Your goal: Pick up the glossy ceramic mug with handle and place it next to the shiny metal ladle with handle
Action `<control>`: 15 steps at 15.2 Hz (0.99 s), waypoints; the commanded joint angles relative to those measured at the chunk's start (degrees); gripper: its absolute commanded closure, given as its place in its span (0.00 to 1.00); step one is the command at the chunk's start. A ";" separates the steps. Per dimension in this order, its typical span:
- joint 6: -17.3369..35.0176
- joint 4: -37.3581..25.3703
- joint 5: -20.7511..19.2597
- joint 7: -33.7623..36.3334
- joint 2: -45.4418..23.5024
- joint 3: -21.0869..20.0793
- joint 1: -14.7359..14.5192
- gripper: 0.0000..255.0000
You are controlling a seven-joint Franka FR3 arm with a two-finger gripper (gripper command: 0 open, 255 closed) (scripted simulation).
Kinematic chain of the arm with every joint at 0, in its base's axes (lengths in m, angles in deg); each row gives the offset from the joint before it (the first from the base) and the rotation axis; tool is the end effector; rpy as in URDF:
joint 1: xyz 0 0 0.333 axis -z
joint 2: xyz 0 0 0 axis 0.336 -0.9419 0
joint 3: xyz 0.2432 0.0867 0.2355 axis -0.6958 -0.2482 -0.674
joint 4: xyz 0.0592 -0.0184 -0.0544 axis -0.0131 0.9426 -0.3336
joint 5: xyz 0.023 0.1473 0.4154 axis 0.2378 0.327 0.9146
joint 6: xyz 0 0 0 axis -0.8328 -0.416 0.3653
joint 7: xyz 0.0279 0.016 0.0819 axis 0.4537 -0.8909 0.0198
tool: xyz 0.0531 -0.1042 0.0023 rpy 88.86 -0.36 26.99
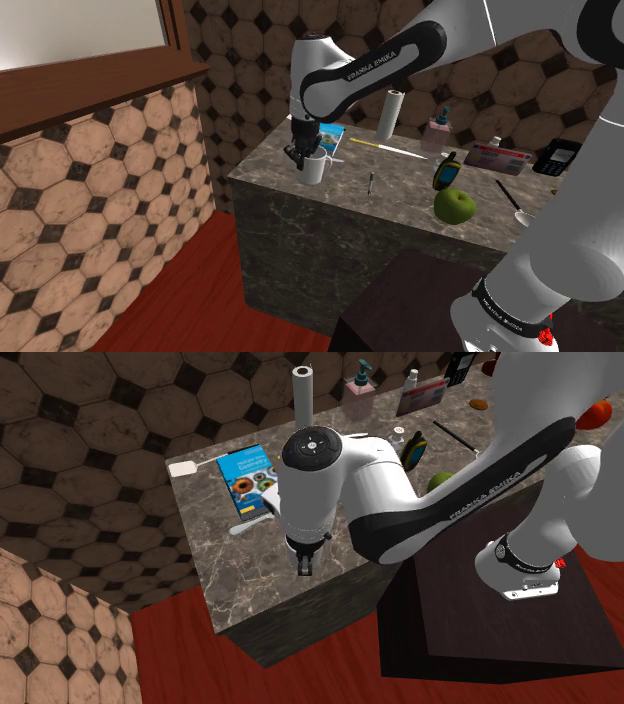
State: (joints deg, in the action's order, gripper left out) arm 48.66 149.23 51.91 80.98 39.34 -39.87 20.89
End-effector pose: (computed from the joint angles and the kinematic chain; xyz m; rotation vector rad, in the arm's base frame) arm 0.6078 0.1193 0.3591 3.0729 0.0991 0.0836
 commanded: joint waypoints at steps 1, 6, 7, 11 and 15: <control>-1.38 -0.69 0.33 -0.26 0.73 -0.08 0.01 1.00; -4.91 -2.55 1.13 -0.98 2.48 -0.20 0.09 1.00; -5.62 -2.96 1.27 -1.12 2.80 -0.22 0.10 1.00; -8.49 -4.72 1.78 -1.61 3.96 -0.27 0.14 1.00; -11.39 -6.69 2.20 -2.05 4.94 -0.30 0.16 1.00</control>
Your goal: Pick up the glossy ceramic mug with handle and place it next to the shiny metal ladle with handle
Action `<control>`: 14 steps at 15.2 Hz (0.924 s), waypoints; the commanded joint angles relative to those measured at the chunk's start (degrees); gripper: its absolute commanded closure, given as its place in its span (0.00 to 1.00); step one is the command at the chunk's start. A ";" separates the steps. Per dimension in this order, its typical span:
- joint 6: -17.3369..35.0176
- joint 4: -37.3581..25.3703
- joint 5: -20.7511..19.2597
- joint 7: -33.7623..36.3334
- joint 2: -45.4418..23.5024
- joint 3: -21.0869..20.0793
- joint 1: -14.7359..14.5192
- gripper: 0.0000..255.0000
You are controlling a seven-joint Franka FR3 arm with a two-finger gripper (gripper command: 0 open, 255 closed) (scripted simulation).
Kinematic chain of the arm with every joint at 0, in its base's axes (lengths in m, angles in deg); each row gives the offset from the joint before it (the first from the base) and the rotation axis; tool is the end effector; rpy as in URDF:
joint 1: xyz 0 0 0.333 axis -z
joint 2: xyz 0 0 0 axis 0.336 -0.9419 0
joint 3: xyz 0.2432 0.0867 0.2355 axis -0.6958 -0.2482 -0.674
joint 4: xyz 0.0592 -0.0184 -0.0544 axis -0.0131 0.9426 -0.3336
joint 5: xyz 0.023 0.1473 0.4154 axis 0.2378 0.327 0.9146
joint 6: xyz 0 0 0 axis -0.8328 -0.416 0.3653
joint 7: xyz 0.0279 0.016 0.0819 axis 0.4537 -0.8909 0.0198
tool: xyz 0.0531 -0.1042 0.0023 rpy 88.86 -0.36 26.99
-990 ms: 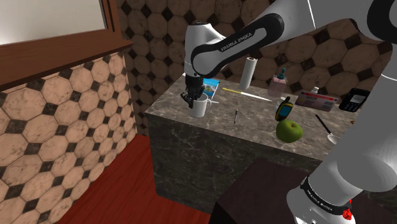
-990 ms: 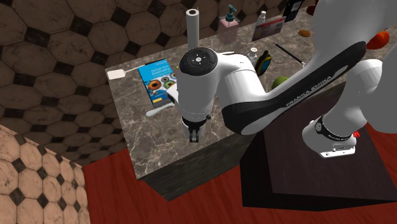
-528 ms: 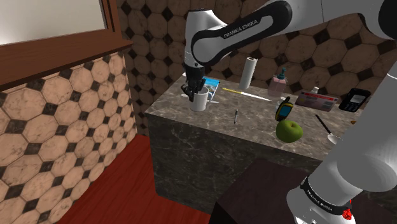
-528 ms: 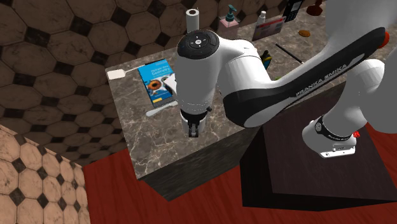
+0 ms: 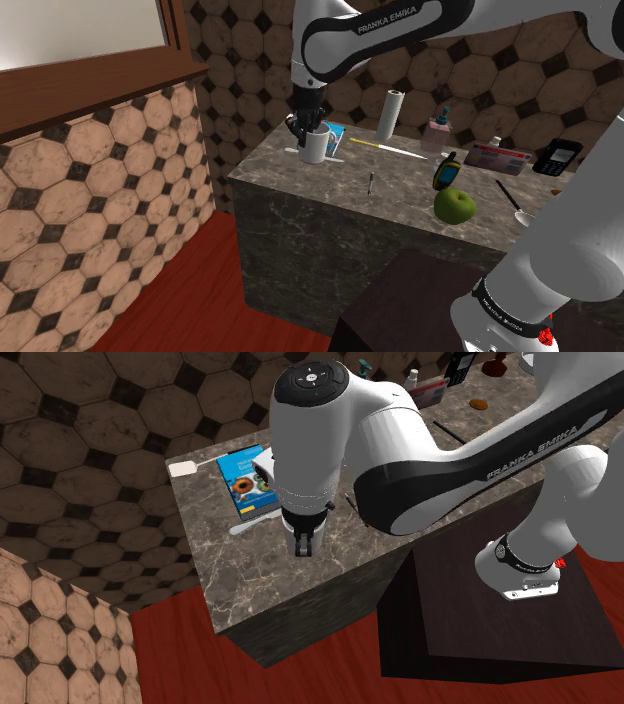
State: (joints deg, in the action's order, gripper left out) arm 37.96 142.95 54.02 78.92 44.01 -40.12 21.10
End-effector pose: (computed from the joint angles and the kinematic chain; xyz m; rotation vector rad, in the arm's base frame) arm 0.6107 0.1193 0.4466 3.0730 0.0994 0.0838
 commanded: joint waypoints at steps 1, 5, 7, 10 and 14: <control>-1.42 -0.94 0.19 -0.09 0.48 -0.06 -0.05 1.00; -4.35 -3.17 0.51 -0.46 1.22 -0.08 -0.03 1.00; -5.83 -4.36 0.64 -0.63 1.52 -0.08 -0.03 1.00; -8.06 -6.26 0.81 -0.86 1.87 -0.09 -0.03 1.00; -10.89 -8.82 0.96 -1.11 2.16 -0.10 -0.04 1.00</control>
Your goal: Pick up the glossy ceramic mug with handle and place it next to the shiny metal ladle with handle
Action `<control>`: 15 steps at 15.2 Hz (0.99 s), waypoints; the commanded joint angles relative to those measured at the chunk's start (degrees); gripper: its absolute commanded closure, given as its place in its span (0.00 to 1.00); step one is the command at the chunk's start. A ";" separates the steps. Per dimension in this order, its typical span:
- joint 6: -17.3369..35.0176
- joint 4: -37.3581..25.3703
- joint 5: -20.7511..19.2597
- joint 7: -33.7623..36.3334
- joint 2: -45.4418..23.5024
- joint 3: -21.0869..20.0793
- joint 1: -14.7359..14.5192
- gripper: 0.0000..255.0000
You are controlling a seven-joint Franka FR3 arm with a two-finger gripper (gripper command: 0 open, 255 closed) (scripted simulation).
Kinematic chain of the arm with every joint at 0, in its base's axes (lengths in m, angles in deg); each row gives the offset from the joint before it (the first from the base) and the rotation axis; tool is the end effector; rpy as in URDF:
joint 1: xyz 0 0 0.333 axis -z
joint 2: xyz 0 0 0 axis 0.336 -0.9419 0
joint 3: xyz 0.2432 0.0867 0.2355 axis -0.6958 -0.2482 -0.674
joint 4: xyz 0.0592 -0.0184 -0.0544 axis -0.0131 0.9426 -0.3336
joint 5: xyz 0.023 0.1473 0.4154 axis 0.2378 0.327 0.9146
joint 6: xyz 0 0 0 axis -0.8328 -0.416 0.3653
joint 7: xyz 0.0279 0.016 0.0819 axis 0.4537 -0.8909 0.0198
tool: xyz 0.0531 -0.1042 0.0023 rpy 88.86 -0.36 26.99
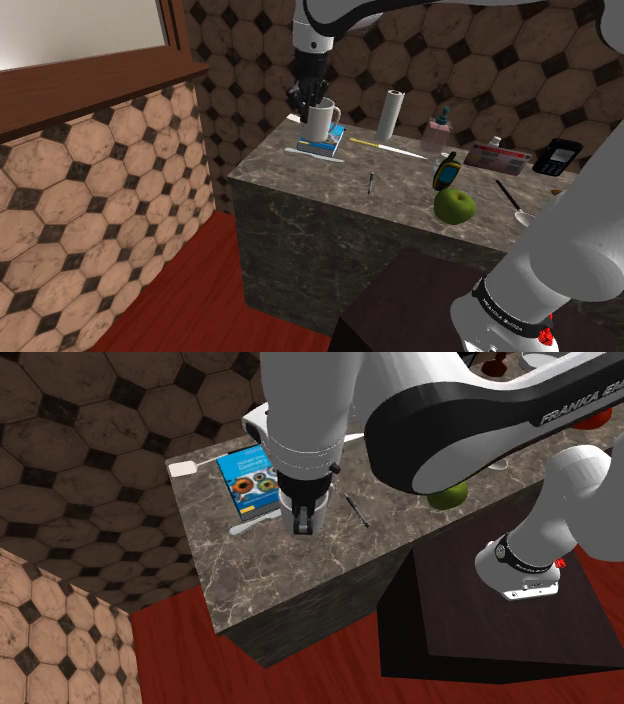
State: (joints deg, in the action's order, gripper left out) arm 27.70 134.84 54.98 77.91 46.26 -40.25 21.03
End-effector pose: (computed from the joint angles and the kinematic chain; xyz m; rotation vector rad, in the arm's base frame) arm 0.6111 0.1216 0.5285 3.0730 0.0995 0.0837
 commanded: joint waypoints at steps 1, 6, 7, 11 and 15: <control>-0.20 1.05 0.40 -1.41 1.39 0.62 0.67 1.00; 1.40 8.67 1.81 -8.06 7.96 3.98 3.59 1.00; 1.63 9.98 1.98 -9.41 9.13 4.71 4.14 1.00; 2.33 14.51 2.25 -14.80 13.28 7.89 6.25 1.00; 2.75 17.98 1.98 -20.21 16.61 11.31 8.38 1.00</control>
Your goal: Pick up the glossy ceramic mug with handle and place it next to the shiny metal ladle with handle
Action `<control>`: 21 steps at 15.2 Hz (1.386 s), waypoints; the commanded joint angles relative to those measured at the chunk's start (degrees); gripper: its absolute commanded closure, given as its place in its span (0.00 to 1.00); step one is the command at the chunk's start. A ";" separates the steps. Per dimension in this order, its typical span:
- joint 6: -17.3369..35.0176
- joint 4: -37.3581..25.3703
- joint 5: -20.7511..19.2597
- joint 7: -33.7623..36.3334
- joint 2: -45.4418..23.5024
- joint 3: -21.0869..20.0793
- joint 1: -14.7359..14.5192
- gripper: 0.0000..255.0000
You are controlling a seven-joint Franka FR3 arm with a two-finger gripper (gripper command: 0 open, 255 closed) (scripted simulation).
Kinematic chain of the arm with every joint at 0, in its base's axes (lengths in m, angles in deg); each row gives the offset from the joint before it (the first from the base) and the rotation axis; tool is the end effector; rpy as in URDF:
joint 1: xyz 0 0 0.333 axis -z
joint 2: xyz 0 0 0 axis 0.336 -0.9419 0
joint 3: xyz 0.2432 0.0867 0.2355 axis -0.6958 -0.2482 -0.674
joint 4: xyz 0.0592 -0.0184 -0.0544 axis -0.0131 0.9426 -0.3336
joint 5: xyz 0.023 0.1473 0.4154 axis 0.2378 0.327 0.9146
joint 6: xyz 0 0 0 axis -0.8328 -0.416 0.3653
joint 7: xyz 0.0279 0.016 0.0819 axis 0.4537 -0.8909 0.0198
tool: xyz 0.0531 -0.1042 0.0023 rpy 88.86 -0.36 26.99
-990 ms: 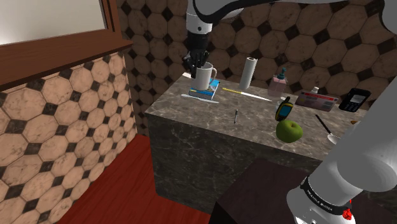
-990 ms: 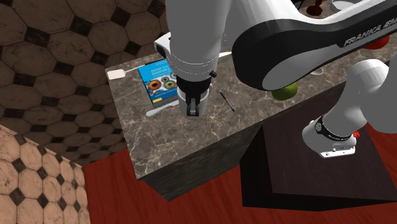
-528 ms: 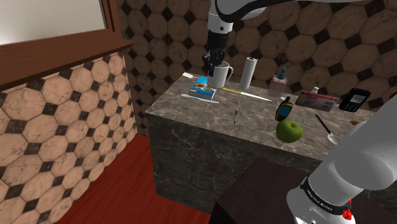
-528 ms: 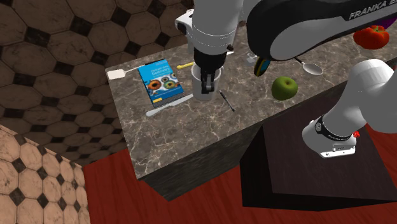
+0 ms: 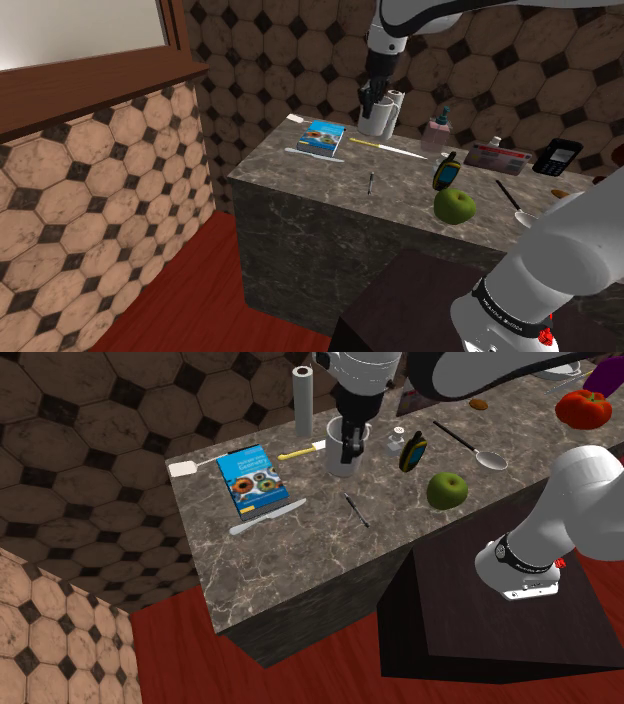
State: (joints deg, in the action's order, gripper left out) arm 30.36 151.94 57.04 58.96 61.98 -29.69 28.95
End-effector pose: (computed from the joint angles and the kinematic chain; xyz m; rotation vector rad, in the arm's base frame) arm 0.5235 -0.0616 0.5309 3.0731 0.0969 0.0827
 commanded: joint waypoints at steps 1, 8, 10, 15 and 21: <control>0.17 1.59 -0.21 -2.61 1.58 1.64 1.00 1.00; 0.53 4.73 -1.69 -12.19 4.88 8.16 4.82 1.00; 0.61 5.04 -2.18 -14.98 5.30 10.08 5.94 1.00; 0.80 4.70 -3.31 -22.05 5.24 15.01 8.66 1.00; 1.02 2.18 -3.94 -30.84 3.09 21.07 11.65 1.00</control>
State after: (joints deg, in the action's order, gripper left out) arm 31.25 154.54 53.14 29.61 65.52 -9.58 40.16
